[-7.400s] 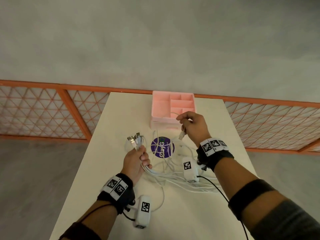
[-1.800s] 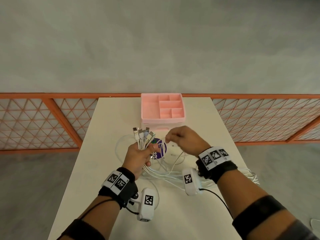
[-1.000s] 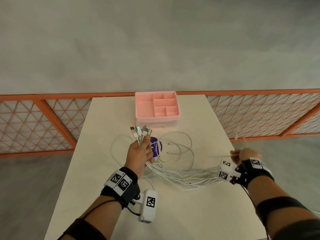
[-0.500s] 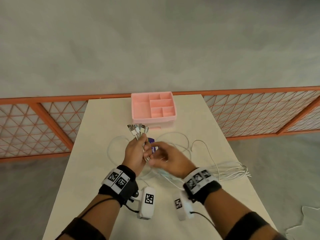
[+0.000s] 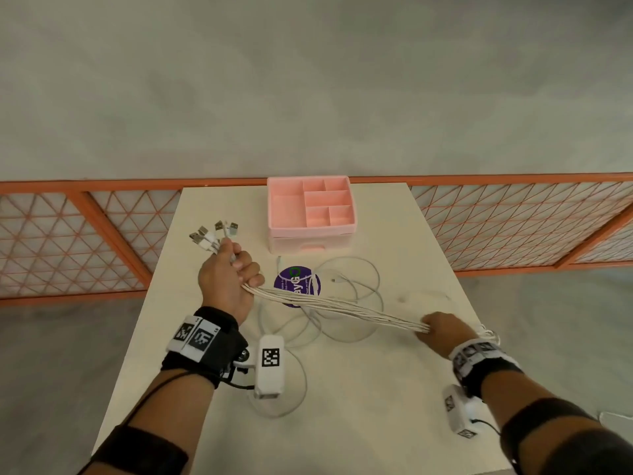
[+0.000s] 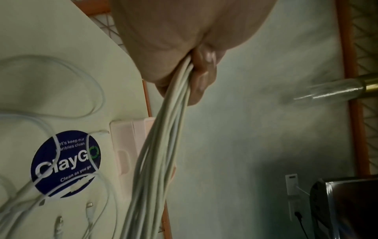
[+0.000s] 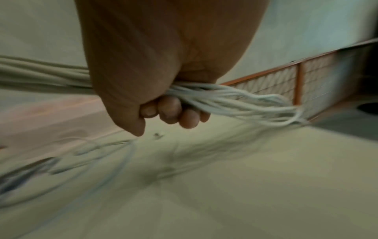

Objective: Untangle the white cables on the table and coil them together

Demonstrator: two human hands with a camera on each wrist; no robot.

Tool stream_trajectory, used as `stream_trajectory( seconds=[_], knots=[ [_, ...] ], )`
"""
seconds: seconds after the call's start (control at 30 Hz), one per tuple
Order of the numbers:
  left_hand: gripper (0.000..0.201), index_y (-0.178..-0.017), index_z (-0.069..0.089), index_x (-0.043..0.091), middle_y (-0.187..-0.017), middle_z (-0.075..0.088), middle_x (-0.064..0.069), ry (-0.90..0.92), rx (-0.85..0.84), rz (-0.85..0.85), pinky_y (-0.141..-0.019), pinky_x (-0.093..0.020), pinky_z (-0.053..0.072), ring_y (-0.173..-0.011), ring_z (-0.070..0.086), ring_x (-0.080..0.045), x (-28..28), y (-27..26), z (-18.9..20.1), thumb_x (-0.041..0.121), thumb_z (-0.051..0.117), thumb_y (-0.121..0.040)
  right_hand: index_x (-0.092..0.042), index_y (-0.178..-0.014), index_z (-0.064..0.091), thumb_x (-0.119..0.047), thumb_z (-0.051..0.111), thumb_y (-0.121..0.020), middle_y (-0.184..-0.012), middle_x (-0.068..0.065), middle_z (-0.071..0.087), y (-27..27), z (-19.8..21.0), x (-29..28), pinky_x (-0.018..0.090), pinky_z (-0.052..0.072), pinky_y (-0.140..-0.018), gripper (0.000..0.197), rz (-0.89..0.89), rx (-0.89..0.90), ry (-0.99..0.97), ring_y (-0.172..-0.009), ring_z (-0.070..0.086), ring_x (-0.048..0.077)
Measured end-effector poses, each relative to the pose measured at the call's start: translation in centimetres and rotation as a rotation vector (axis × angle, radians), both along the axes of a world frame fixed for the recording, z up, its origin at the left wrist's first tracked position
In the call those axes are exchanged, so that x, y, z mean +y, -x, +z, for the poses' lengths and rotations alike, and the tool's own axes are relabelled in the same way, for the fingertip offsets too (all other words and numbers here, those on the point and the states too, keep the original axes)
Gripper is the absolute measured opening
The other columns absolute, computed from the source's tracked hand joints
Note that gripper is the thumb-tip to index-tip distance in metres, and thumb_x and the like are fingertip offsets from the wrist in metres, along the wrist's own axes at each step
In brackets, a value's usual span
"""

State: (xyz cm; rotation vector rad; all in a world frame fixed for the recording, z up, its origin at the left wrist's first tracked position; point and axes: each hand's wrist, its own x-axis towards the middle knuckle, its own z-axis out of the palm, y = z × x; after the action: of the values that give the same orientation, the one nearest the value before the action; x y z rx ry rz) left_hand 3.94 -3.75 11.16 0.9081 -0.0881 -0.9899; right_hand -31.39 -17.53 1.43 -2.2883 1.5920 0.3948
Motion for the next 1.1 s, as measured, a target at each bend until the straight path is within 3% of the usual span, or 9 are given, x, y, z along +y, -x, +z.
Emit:
stream_trajectory(
  seconds=[0.13, 0.27, 0.43, 0.57, 0.63, 0.73, 0.83, 0.93, 1.1],
  knots=[
    [0.037, -0.075, 0.047, 0.018, -0.048, 0.031, 0.008, -0.039, 0.027, 0.002, -0.036, -0.017, 0.025, -0.035, 0.023, -0.006, 0.0, -0.7, -0.5, 0.034, 0.038, -0.107, -0.029, -0.083, 0.058, -0.047, 0.052, -0.094, -0.085, -0.006, 0.061, 7.1, -0.5, -1.6, 0.032, 0.05, -0.087, 0.022, -0.208, 0.184, 0.068, -0.083, 0.06, 0.018],
    [0.035, -0.075, 0.047, 0.018, -0.049, 0.031, 0.008, -0.102, 0.009, -0.068, -0.036, -0.018, 0.024, -0.036, 0.023, -0.006, 0.1, -0.5, -1.8, 0.033, 0.039, -0.106, -0.024, -0.097, 0.067, -0.044, 0.048, -0.091, -0.098, 0.001, 0.067, 11.1, -2.1, -2.2, 0.036, 0.052, -0.087, 0.028, -0.299, 0.254, 0.066, -0.097, 0.062, 0.025],
    [0.033, -0.077, 0.047, 0.016, -0.05, 0.03, 0.007, -0.206, -0.058, -0.201, -0.036, -0.018, 0.024, -0.037, 0.023, -0.006, 1.1, 1.5, -4.1, 0.031, 0.042, -0.105, -0.027, -0.121, 0.055, -0.039, 0.046, -0.095, -0.125, 0.005, 0.045, 11.4, -3.8, -0.7, 0.045, 0.044, -0.101, 0.03, -0.302, 0.365, 0.03, -0.121, 0.042, 0.033],
    [0.033, -0.076, 0.046, 0.016, -0.051, 0.03, 0.006, -0.283, -0.089, -0.268, -0.037, -0.018, 0.025, -0.038, 0.023, -0.008, 2.0, 2.2, -5.6, 0.031, 0.042, -0.105, -0.024, -0.134, 0.042, -0.035, 0.058, -0.086, -0.135, 0.005, 0.044, 10.7, -3.4, -0.9, 0.039, 0.041, -0.106, 0.052, -0.269, 0.387, -0.109, -0.127, 0.044, 0.031],
    [0.033, -0.076, 0.046, 0.016, -0.05, 0.03, 0.005, -0.349, -0.116, -0.287, -0.038, -0.019, 0.025, -0.038, 0.024, -0.008, 2.4, 2.5, -6.3, 0.029, 0.042, -0.105, -0.025, -0.133, 0.042, -0.031, 0.063, -0.077, -0.135, 0.003, 0.049, 9.2, -2.4, -1.8, 0.037, 0.045, -0.102, 0.06, -0.201, 0.435, -0.135, -0.125, 0.051, 0.028],
    [0.033, -0.076, 0.045, 0.015, -0.049, 0.031, 0.005, -0.423, -0.125, -0.279, -0.038, -0.018, 0.024, -0.037, 0.024, -0.009, 3.3, 2.6, -7.5, 0.028, 0.042, -0.105, -0.021, -0.127, 0.05, -0.03, 0.05, -0.084, -0.132, 0.007, 0.057, 5.0, -1.2, -3.8, 0.04, 0.046, -0.1, 0.044, -0.105, 0.409, -0.104, -0.121, 0.055, 0.031],
    [0.034, -0.074, 0.045, 0.015, -0.048, 0.031, 0.005, -0.446, -0.078, -0.243, -0.038, -0.018, 0.024, -0.036, 0.024, -0.008, 3.9, 2.4, -8.3, 0.028, 0.042, -0.106, -0.023, -0.118, 0.056, -0.022, 0.045, -0.09, -0.127, 0.006, 0.058, -1.7, 0.5, -4.0, 0.04, 0.044, -0.099, 0.03, -0.019, 0.186, -0.002, -0.118, 0.055, 0.03],
    [0.034, -0.074, 0.046, 0.016, -0.047, 0.031, 0.006, -0.455, -0.053, -0.216, -0.038, -0.019, 0.024, -0.036, 0.023, -0.008, 4.2, 2.2, -8.6, 0.028, 0.044, -0.105, -0.019, -0.115, 0.062, -0.013, 0.045, -0.094, -0.123, 0.009, 0.064, -8.9, 0.9, -2.1, 0.032, 0.045, -0.095, 0.027, 0.152, -0.091, -0.076, -0.112, 0.06, 0.027],
    [0.033, -0.073, 0.044, 0.017, -0.047, 0.031, 0.005, -0.484, -0.081, -0.217, -0.038, -0.018, 0.025, -0.036, 0.024, -0.009, 4.5, 2.2, -9.0, 0.029, 0.048, -0.103, -0.015, -0.119, 0.062, -0.017, 0.045, -0.098, -0.123, 0.008, 0.064, -15.9, -1.0, 1.6, 0.031, 0.046, -0.09, 0.027, 0.225, -0.193, -0.163, -0.109, 0.061, 0.027]
  ],
)
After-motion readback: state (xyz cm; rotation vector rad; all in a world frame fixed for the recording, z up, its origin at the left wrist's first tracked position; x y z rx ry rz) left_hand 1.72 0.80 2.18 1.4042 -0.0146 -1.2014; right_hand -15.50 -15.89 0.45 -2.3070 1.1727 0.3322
